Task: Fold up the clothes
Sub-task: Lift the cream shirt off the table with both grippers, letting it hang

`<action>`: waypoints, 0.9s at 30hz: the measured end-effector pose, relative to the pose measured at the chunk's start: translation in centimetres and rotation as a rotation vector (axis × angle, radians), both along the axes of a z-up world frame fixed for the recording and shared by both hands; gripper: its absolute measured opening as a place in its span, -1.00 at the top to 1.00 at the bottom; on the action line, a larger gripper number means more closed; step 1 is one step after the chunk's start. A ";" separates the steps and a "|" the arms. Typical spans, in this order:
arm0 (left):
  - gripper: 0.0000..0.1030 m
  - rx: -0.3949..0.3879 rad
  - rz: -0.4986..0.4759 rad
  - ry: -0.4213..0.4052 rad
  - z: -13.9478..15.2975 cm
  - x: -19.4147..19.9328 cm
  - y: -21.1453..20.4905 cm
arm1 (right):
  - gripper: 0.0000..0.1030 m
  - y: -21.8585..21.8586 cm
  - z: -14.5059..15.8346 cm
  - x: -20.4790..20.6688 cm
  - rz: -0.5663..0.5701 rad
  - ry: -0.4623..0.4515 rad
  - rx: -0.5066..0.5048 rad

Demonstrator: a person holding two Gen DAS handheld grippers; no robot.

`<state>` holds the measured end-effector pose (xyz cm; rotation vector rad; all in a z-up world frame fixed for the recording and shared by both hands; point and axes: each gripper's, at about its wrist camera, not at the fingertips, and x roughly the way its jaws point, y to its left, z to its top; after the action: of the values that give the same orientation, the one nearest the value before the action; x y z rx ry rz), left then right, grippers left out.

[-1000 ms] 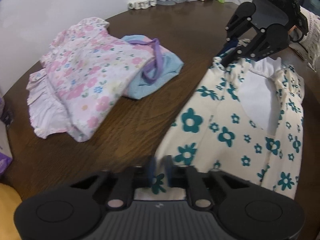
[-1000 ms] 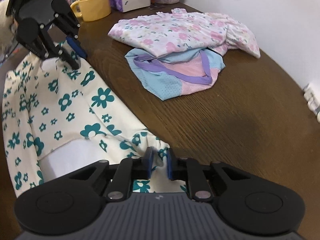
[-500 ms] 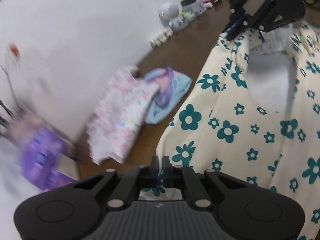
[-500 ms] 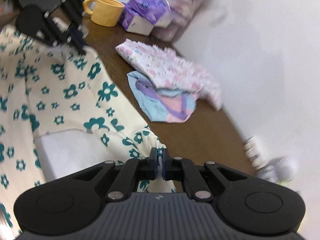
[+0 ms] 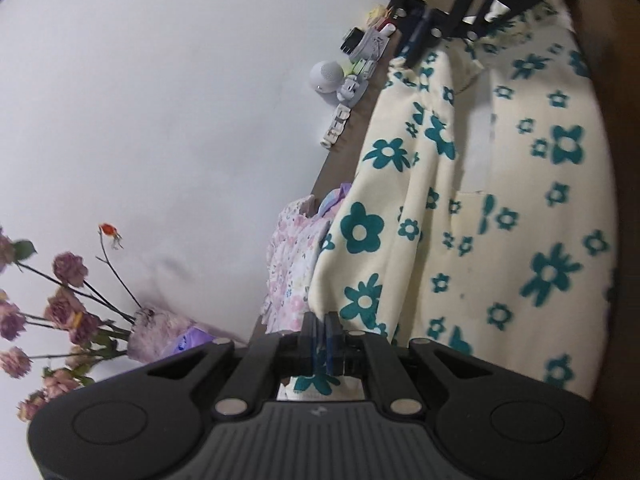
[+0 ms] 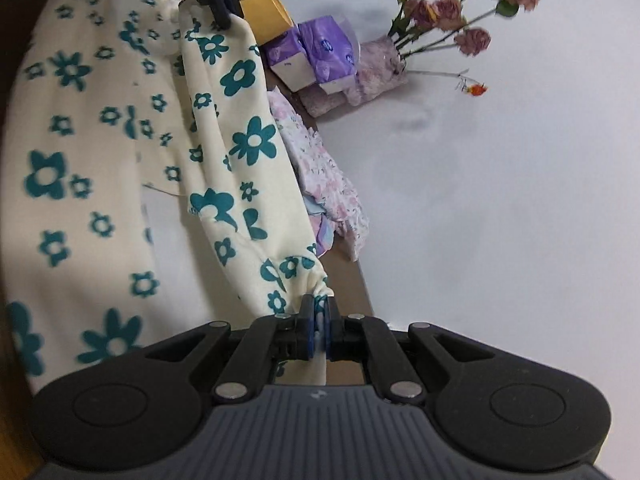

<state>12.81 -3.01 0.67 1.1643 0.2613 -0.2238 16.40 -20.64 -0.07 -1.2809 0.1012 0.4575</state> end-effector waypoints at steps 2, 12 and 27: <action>0.94 0.013 -0.004 -0.012 -0.3 -0.6 -0.3 | 0.93 0.1 -0.3 -0.8 0.005 -0.024 -0.013; 0.94 -0.034 0.012 0.040 0.3 -0.5 -0.2 | 0.85 -0.5 2.3 0.4 -0.063 0.268 0.158; 0.59 -0.227 0.000 0.428 4.5 4.5 1.9 | 0.26 -3.9 7.1 14.8 -0.143 1.203 0.424</action>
<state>17.31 -1.16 5.18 0.8830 0.5965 -0.4908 31.18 -24.49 7.00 -0.4389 1.0377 1.0119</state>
